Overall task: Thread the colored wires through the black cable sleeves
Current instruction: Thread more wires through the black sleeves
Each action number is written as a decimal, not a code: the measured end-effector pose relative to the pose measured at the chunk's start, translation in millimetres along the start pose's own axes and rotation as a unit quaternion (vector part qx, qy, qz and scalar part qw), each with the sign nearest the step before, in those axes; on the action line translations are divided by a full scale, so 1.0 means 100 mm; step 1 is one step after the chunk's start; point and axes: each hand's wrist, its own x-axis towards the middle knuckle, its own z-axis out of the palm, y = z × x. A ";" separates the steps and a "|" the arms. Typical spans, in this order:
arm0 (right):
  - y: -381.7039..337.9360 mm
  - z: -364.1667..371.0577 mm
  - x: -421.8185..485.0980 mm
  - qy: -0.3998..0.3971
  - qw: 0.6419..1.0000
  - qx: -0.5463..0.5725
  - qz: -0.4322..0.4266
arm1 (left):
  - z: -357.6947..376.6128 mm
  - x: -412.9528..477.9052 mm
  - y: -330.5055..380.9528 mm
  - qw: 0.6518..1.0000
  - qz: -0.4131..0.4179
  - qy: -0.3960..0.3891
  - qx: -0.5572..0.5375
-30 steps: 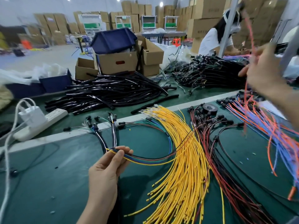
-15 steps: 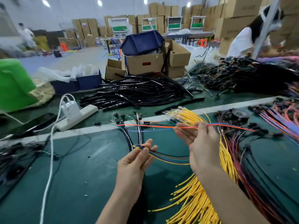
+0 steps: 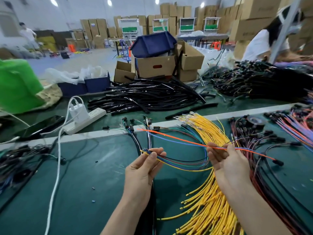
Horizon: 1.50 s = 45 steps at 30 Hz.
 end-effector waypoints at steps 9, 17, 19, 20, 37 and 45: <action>0.02 -0.07 0.02 -0.039 0.990 -0.131 0.017 | 0.00 0.01 -0.01 1.000 0.001 0.012 -0.005; -0.27 -0.17 0.21 -0.100 0.788 -0.606 -0.052 | 0.03 -0.01 -0.01 0.999 0.019 0.018 0.033; -0.41 -0.11 0.17 -0.089 0.664 -0.728 -0.142 | 0.02 0.00 -0.01 0.999 0.024 0.013 0.024; -0.43 -0.04 0.13 -0.088 0.640 -0.736 -0.203 | 0.02 0.01 -0.01 0.999 0.024 0.012 0.020; 0.38 0.34 -0.03 -0.358 0.740 -0.518 -0.236 | 0.02 0.03 -0.03 0.997 0.029 0.063 -0.022; 0.39 0.32 -0.02 -0.311 0.771 -0.484 -0.273 | -0.01 0.06 -0.05 0.997 0.020 0.070 -0.009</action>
